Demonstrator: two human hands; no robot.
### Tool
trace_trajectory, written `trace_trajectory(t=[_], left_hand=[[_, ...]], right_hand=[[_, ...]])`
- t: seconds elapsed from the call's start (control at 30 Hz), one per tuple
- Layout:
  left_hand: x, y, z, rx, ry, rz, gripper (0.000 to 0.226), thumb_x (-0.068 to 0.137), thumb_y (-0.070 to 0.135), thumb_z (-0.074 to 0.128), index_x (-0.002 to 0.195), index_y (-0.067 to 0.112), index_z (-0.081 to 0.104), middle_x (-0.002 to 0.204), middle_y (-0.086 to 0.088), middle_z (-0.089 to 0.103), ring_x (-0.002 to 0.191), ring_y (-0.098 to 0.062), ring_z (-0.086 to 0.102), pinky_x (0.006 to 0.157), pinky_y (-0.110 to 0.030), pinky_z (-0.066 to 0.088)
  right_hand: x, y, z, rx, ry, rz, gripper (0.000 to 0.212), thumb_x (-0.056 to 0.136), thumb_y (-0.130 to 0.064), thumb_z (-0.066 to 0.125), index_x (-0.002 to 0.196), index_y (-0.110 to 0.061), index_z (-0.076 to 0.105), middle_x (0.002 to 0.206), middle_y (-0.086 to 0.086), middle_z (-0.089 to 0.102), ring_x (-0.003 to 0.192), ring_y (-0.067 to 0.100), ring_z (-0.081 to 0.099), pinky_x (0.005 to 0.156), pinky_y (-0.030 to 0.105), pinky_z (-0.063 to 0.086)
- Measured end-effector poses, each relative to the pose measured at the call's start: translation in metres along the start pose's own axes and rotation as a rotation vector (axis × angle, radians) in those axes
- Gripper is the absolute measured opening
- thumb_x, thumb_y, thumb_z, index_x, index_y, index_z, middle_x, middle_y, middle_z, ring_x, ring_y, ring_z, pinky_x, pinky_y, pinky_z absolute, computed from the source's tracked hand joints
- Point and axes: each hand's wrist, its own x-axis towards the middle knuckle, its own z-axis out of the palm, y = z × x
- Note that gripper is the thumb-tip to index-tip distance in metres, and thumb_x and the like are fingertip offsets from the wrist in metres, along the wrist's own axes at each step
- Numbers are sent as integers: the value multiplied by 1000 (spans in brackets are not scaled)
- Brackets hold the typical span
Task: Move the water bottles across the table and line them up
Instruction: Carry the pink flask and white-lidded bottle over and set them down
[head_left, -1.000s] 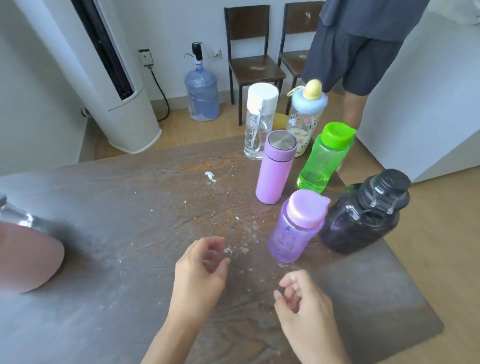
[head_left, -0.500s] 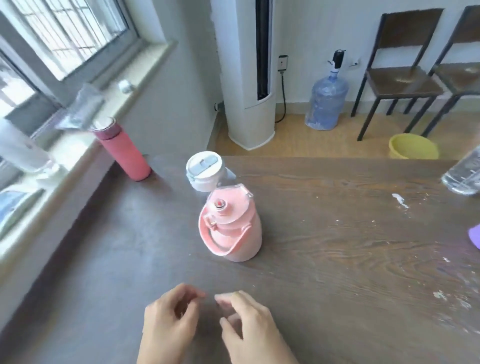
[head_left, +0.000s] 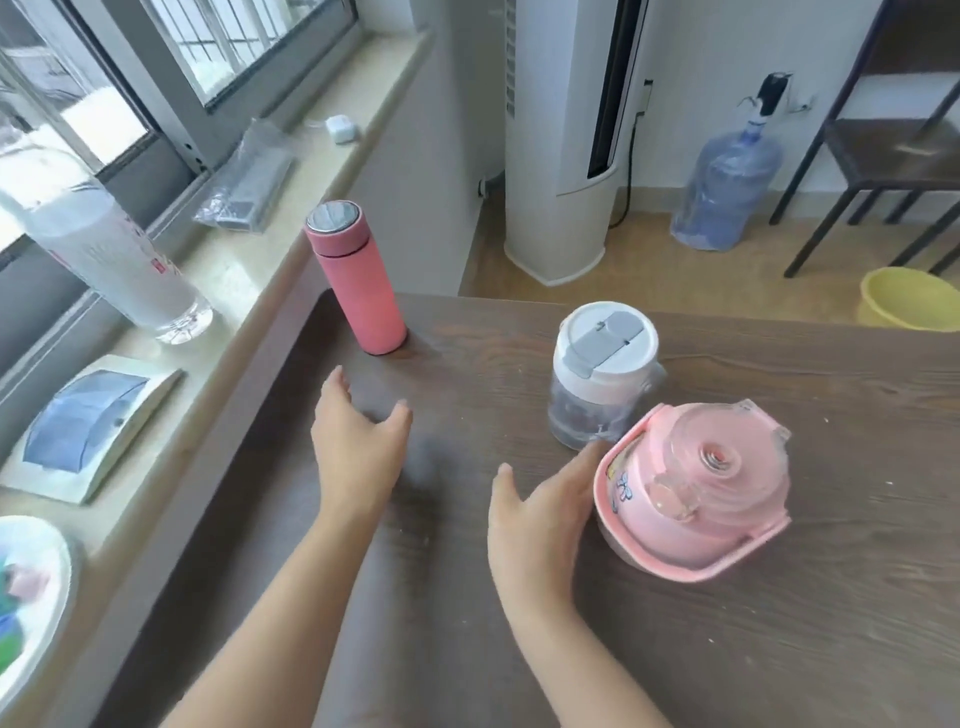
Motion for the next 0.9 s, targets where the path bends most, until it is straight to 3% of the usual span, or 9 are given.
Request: trace_trajectory(t=[0.2, 0.27, 0.33, 0.4, 0.5, 0.57, 0.67, 0.73, 0.9], left_hand=[[40, 7, 23, -34, 26, -16, 102, 88, 28, 78, 166, 5, 16, 172, -10, 26, 159, -24, 23, 126, -35, 20], [50, 14, 29, -64, 42, -19, 96, 87, 26, 80, 163, 4, 25, 164, -8, 39, 154, -23, 32, 118, -27, 27], [60, 18, 34, -91, 66, -11, 69, 84, 21, 80, 144, 10, 47, 130, 3, 55, 127, -20, 52, 91, -16, 33], [70, 22, 37, -112, 85, 16, 57, 82, 21, 81, 132, 16, 54, 114, 7, 53, 107, -15, 55, 85, -18, 34], [84, 23, 39, -103, 102, 4, 71, 81, 28, 84, 142, 9, 53, 128, -1, 62, 118, -18, 60, 90, -22, 38], [93, 19, 40, -110, 119, -22, 75, 78, 32, 86, 142, 10, 54, 134, -7, 65, 124, -24, 62, 93, -24, 40], [99, 16, 39, -123, 116, -19, 70, 76, 32, 86, 138, 13, 59, 129, -4, 69, 117, -22, 65, 92, -24, 43], [100, 17, 36, -134, 120, -22, 65, 75, 29, 86, 134, 15, 62, 122, -1, 71, 106, -17, 66, 89, -23, 43], [95, 7, 27, -161, 136, 18, 47, 80, 22, 83, 124, 14, 69, 106, 6, 71, 95, -10, 70, 70, 3, 40]], right_hand=[[21, -7, 30, 148, 259, 61, 111, 86, -16, 78, 160, 0, -2, 172, 16, -5, 160, 26, -3, 128, 51, 11], [35, -7, 35, 173, 306, 84, 113, 83, -22, 81, 160, -1, 1, 171, 16, 0, 159, 27, 1, 128, 51, 13], [50, -7, 38, 191, 342, 107, 117, 80, -29, 85, 160, -2, 4, 171, 17, 7, 159, 28, 6, 127, 52, 14], [62, -11, 39, 196, 385, 119, 121, 75, -32, 89, 160, -1, 9, 169, 19, 15, 157, 32, 13, 127, 53, 17], [77, -15, 36, 192, 456, 100, 115, 69, -30, 94, 155, -3, 23, 159, 20, 35, 149, 36, 32, 122, 54, 27], [83, -14, 34, 210, 491, 79, 99, 68, -27, 94, 146, -7, 37, 144, 16, 50, 136, 35, 47, 115, 53, 38], [89, -12, 28, 217, 517, 76, 73, 66, -24, 93, 125, -10, 52, 118, 9, 60, 111, 29, 59, 102, 49, 49], [90, -15, 24, 199, 518, 69, 68, 62, -23, 94, 117, -7, 57, 110, 9, 62, 103, 27, 60, 97, 47, 50], [84, -22, 24, 40, 461, 36, 82, 54, -34, 96, 121, -3, 58, 108, 17, 61, 107, 37, 55, 99, 52, 47]])
